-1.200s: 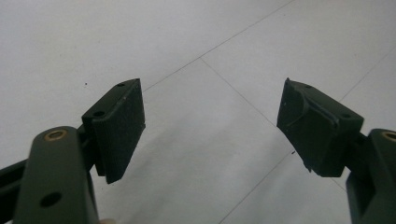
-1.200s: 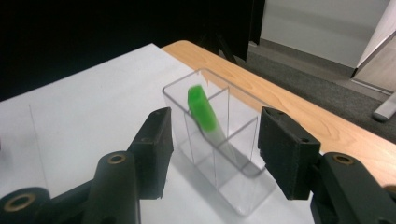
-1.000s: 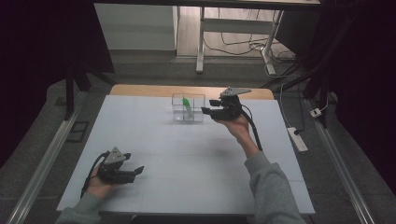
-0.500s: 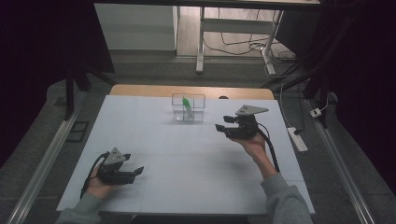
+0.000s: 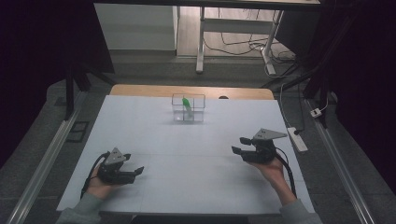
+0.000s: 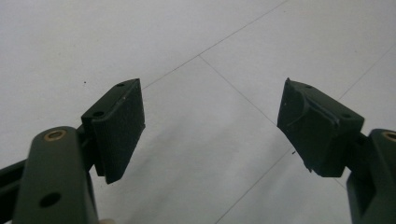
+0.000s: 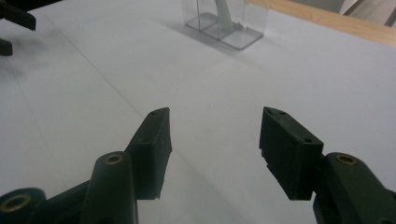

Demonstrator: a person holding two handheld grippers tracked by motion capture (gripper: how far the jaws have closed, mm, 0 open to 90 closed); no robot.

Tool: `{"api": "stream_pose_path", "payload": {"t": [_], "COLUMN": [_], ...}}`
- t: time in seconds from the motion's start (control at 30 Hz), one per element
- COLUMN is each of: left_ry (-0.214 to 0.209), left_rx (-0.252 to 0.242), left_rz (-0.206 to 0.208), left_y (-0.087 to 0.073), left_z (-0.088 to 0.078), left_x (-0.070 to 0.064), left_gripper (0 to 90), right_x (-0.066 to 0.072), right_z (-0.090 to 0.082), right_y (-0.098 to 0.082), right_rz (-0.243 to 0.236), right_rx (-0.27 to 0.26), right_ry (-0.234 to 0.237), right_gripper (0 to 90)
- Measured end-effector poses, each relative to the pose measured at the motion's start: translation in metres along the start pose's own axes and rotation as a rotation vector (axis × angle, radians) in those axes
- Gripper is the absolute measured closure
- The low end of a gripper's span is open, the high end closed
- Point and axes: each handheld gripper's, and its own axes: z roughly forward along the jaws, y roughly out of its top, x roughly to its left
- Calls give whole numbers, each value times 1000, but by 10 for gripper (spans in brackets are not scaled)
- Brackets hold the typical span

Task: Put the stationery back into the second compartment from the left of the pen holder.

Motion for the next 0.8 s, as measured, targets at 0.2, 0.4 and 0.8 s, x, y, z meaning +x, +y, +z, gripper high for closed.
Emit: {"api": "stream_pose_path", "payload": {"t": [0.2,0.4,0.8], "left_ry": [3,4,4], "left_rx": [3,2,0], "left_rz": [-2,0,2], "left_y": [0,0,0], "left_z": [0,0,0], "left_x": [1,1,1], "left_gripper": [228,228,229], "right_x": [2,3,0], "right_z": [-14,-26,-31], "right_y": [-20,-32,-40], "right_rz": [5,-3,11], "right_rx": [15,27,34], "right_ry": [-11,-30,-42], "right_gripper": [428,427,418]}}
